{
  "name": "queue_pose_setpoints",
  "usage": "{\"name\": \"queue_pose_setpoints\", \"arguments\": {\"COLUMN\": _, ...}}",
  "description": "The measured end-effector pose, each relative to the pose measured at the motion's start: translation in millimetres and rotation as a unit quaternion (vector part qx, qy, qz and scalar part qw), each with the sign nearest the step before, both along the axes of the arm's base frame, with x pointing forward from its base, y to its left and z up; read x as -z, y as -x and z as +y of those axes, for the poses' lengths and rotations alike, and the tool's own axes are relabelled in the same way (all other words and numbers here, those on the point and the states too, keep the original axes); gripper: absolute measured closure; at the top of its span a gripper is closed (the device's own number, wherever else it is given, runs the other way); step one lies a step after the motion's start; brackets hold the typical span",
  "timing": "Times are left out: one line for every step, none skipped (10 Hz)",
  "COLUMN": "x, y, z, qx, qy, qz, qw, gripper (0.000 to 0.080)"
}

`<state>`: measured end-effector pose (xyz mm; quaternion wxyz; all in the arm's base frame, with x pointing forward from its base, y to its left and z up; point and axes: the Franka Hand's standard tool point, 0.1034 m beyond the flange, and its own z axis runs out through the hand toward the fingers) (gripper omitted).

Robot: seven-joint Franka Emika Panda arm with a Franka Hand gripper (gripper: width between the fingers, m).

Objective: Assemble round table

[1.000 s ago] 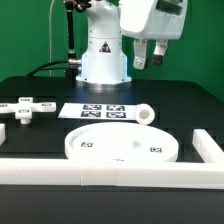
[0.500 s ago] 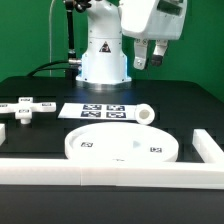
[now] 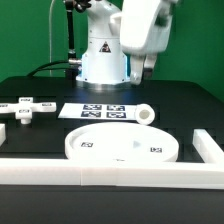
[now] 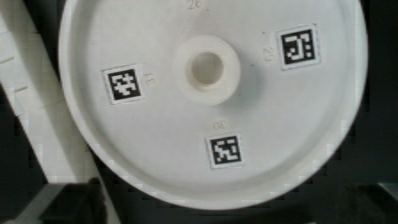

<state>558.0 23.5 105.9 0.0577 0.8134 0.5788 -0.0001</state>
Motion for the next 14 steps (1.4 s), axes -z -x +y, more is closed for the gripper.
{"name": "queue_pose_setpoints", "arguments": {"x": 18.9, "y": 1.2, "z": -4.5, "qx": -0.011, "qy": -0.004, "qz": 0.005, "qw": 1.000, "gripper": 0.0150}}
{"name": "queue_pose_setpoints", "arguments": {"x": 26.0, "y": 1.3, "z": -7.7, "qx": -0.018, "qy": -0.004, "qz": 0.011, "qw": 1.000, "gripper": 0.0150}}
{"name": "queue_pose_setpoints", "arguments": {"x": 24.5, "y": 0.5, "z": -6.9, "qx": -0.018, "qy": -0.004, "qz": 0.010, "qw": 1.000, "gripper": 0.0150}}
{"name": "queue_pose_setpoints", "arguments": {"x": 25.2, "y": 0.8, "z": -6.8, "qx": -0.018, "qy": -0.004, "qz": 0.010, "qw": 1.000, "gripper": 0.0150}}
{"name": "queue_pose_setpoints", "arguments": {"x": 25.7, "y": 1.0, "z": -7.0, "qx": -0.018, "qy": -0.004, "qz": 0.011, "qw": 1.000, "gripper": 0.0150}}
{"name": "queue_pose_setpoints", "arguments": {"x": 28.6, "y": 1.9, "z": -8.9, "qx": -0.028, "qy": -0.004, "qz": 0.014, "qw": 1.000, "gripper": 0.0150}}
{"name": "queue_pose_setpoints", "arguments": {"x": 38.3, "y": 4.0, "z": -13.4, "qx": -0.039, "qy": -0.003, "qz": 0.022, "qw": 0.999, "gripper": 0.0150}}
{"name": "queue_pose_setpoints", "arguments": {"x": 53.6, "y": 2.5, "z": -14.0, "qx": -0.048, "qy": -0.007, "qz": 0.024, "qw": 0.999, "gripper": 0.0150}}
{"name": "queue_pose_setpoints", "arguments": {"x": 65.5, "y": -0.3, "z": -13.4, "qx": -0.057, "qy": -0.010, "qz": 0.026, "qw": 0.998, "gripper": 0.0150}}
{"name": "queue_pose_setpoints", "arguments": {"x": 71.2, "y": -3.3, "z": -13.6, "qx": -0.063, "qy": -0.010, "qz": 0.028, "qw": 0.998, "gripper": 0.0150}}
{"name": "queue_pose_setpoints", "arguments": {"x": 77.0, "y": -4.8, "z": -15.0, "qx": -0.072, "qy": -0.011, "qz": 0.031, "qw": 0.997, "gripper": 0.0150}}
{"name": "queue_pose_setpoints", "arguments": {"x": 82.5, "y": -3.7, "z": -16.6, "qx": -0.073, "qy": -0.012, "qz": 0.034, "qw": 0.997, "gripper": 0.0150}}
{"name": "queue_pose_setpoints", "arguments": {"x": 86.1, "y": -2.0, "z": -18.8, "qx": -0.071, "qy": -0.012, "qz": 0.037, "qw": 0.997, "gripper": 0.0150}}
{"name": "queue_pose_setpoints", "arguments": {"x": 88.2, "y": -0.8, "z": -21.1, "qx": -0.068, "qy": -0.013, "qz": 0.039, "qw": 0.997, "gripper": 0.0150}}
